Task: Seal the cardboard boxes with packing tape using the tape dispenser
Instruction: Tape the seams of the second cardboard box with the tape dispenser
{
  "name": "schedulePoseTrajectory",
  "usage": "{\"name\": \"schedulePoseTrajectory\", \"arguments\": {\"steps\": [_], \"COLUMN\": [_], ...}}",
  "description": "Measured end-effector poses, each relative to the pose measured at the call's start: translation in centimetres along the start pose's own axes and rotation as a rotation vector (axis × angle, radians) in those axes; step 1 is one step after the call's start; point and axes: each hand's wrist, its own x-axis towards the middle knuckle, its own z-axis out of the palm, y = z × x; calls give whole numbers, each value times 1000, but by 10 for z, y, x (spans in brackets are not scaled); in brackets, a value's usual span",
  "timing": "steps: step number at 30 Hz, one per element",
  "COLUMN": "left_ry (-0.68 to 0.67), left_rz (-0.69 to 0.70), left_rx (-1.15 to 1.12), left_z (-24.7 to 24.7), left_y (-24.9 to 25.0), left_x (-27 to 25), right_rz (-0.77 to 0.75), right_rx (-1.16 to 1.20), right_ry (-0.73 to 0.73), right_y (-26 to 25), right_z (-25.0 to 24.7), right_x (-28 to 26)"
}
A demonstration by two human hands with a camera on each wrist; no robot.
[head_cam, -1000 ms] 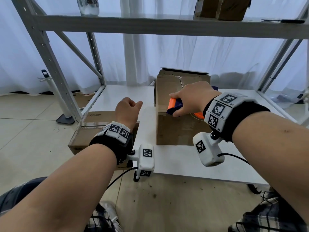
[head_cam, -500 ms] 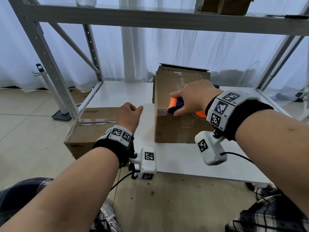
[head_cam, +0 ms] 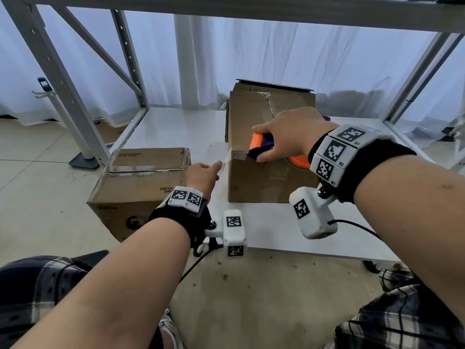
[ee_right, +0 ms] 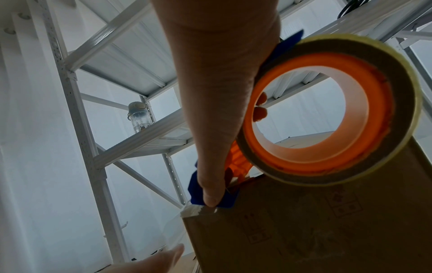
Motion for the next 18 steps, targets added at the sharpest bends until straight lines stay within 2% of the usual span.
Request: {"name": "schedulePoseTrajectory", "arguments": {"steps": [18], "left_ry": [-102], "left_rz": [-210], "left_rx": [-154], "left_z": [20], "left_y": [-5], "left_x": [-8], "right_rz": [-9], "right_rx": [-13], "right_ry": [4], "right_y": [0], "right_z": [4], "right_x": [3]}}
